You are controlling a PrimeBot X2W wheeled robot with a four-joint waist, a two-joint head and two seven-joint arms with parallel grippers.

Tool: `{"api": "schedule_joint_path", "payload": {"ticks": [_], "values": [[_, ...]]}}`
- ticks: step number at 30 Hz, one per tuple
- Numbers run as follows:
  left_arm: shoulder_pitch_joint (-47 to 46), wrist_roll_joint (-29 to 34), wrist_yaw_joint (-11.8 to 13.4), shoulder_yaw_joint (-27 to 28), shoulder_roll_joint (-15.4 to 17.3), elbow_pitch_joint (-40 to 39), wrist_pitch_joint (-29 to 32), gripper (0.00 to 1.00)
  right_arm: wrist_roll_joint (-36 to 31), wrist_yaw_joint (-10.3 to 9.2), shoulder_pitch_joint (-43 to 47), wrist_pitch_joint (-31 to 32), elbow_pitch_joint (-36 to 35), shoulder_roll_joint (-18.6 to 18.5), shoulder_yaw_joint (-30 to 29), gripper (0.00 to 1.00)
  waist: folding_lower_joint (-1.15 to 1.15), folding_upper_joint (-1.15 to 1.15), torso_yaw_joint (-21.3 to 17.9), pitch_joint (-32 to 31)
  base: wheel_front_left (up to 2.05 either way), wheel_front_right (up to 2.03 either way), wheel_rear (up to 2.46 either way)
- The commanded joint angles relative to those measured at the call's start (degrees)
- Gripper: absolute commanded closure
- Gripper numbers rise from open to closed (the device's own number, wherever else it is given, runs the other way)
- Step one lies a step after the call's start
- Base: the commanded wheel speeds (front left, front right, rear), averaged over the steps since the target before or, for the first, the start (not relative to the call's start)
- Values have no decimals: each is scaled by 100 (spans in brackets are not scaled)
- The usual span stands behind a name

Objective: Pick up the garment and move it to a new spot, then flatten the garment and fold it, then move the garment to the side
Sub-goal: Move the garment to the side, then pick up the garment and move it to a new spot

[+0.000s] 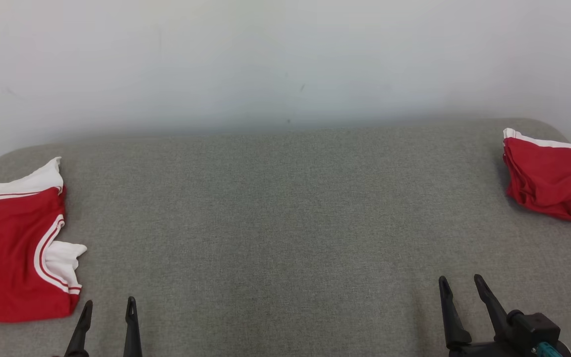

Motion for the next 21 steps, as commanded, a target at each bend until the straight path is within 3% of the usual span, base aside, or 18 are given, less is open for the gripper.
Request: {"api": "schedule_joint_path", "payload": {"ticks": [1,13,21], "values": [[60,40,-22,11,1,19,-19,0,-6,-16,98,-41,-24,46,-29,0,0,0,16,-5,0,0,0],[-23,93,-35,64,-2,57,-19,0,-69,-16,204,-48,-102,122,-132,0,0,0,122,0,0,0,0],[-69,96,-12,75,13,91,-19,0,28,-16,287,-49,-119,143,-84,0,0,0,542,-5,0,0,0]]}}
